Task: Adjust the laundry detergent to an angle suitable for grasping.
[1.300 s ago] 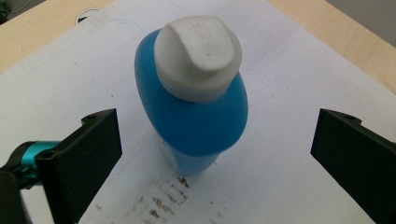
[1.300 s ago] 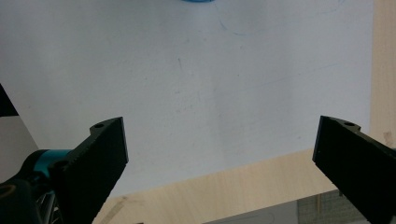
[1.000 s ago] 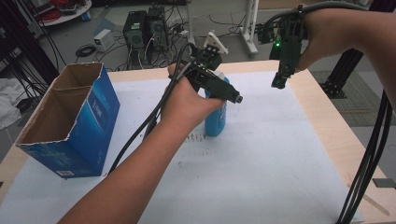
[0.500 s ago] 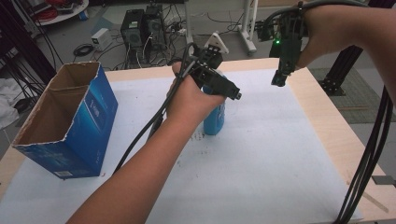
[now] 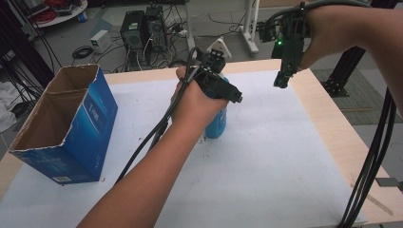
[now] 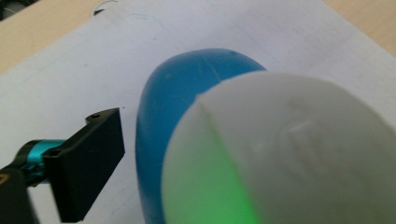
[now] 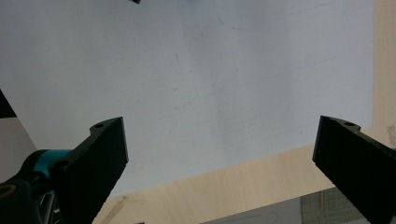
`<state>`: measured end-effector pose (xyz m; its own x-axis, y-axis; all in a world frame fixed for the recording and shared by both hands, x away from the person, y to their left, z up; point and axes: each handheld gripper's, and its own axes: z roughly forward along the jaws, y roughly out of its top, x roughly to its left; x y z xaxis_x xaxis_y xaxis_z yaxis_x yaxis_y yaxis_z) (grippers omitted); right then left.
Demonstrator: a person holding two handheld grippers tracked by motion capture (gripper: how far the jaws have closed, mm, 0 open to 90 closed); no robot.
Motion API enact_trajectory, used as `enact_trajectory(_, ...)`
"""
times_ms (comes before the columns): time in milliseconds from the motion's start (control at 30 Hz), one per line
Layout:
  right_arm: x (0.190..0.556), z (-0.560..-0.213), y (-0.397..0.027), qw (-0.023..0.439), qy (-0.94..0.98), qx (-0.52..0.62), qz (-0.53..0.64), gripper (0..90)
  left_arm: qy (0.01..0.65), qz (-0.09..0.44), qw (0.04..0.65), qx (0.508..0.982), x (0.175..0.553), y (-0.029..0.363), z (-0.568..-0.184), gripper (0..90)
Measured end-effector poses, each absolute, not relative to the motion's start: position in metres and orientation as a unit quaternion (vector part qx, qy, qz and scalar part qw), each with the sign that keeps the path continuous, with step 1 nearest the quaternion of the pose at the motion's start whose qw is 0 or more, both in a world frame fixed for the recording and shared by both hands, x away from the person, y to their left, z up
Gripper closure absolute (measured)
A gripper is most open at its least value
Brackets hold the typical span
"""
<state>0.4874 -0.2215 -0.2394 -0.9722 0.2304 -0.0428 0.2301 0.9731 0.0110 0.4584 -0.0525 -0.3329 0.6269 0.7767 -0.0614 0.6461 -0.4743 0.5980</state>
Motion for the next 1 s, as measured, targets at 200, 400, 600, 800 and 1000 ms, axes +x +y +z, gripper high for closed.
enact_trajectory(200,0.4872,-0.2390,-0.2231,0.023,0.993,0.115,0.004,2.5,0.416,0.107,0.296,0.853,0.4594,-0.0512,-0.3327,12.7)
enact_trajectory(400,0.4878,-0.2389,-0.2246,0.026,0.993,0.115,0.003,2.5,0.416,0.112,0.293,0.854,0.4590,-0.0517,-0.3324,13.3)
enact_trajectory(600,0.4874,-0.2390,-0.2244,0.027,0.993,0.117,0.000,2.5,0.413,0.113,0.288,0.856,0.4590,-0.0512,-0.3323,18.8)
enact_trajectory(800,0.4873,-0.2391,-0.2239,0.027,0.993,0.119,-0.001,2.5,0.417,0.118,0.288,0.854,0.4576,-0.0519,-0.3314,19.0)
enact_trajectory(1000,0.4876,-0.2391,-0.2245,0.028,0.993,0.116,0.000,2.5,0.417,0.123,0.285,0.854,0.4578,-0.0523,-0.3316,20.9)
